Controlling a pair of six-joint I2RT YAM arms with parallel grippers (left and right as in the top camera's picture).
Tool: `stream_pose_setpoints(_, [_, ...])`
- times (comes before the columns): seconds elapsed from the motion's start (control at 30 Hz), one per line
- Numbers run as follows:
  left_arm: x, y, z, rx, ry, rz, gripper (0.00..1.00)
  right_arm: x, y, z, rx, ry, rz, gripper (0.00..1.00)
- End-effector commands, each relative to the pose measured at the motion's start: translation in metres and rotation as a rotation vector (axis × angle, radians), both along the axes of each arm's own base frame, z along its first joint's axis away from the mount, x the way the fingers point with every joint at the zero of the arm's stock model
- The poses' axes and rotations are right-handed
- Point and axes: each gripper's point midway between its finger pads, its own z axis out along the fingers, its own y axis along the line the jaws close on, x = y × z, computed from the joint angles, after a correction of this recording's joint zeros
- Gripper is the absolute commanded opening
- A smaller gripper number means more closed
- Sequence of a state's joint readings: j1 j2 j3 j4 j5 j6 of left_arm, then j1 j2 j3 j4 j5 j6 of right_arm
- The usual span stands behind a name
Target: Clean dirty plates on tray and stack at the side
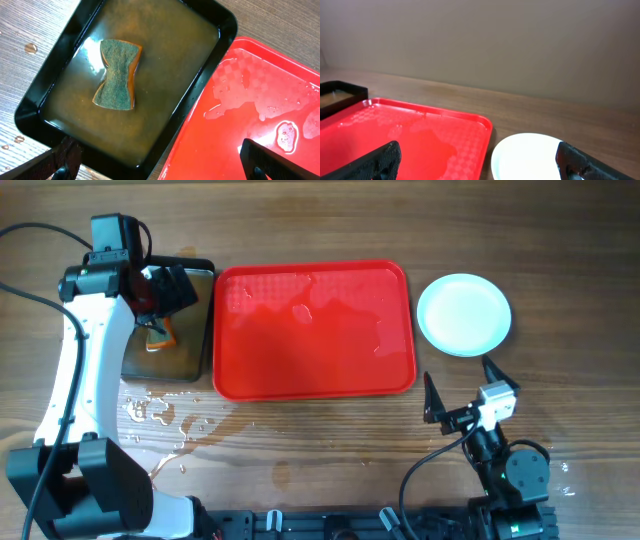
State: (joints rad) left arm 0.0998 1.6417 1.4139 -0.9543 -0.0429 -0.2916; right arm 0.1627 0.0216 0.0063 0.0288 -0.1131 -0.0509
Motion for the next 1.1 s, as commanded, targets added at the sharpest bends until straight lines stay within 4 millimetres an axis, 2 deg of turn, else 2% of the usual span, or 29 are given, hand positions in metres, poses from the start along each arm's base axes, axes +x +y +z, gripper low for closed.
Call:
stream_pose_setpoints(0.0, [0.003,-0.002,0.007,-0.007,-0.022,0.004,1.00,-0.002,0.003,-0.001,0.029,0.010,0.024,1.00])
stream_pose_setpoints(0.1, [0.004,-0.002,0.007,-0.007,-0.022,0.005,1.00,-0.002,0.003,-0.002,0.075,0.030,0.024,1.00])
stream_pose_setpoints(0.83, [0.003,-0.001,0.008,-0.006,-0.025,0.008,1.00,-0.001,0.004,-0.005,0.073,0.042,0.023,1.00])
stream_pose_setpoints(0.97, [0.000,-0.013,0.032,-0.002,-0.089,-0.023,1.00,-0.001,0.004,-0.005,0.073,0.042,0.023,1.00])
stream_pose_setpoints(1.07, [-0.008,-0.021,0.063,0.071,-0.165,-0.078,1.00,-0.001,0.003,-0.005,0.073,0.042,0.023,1.00])
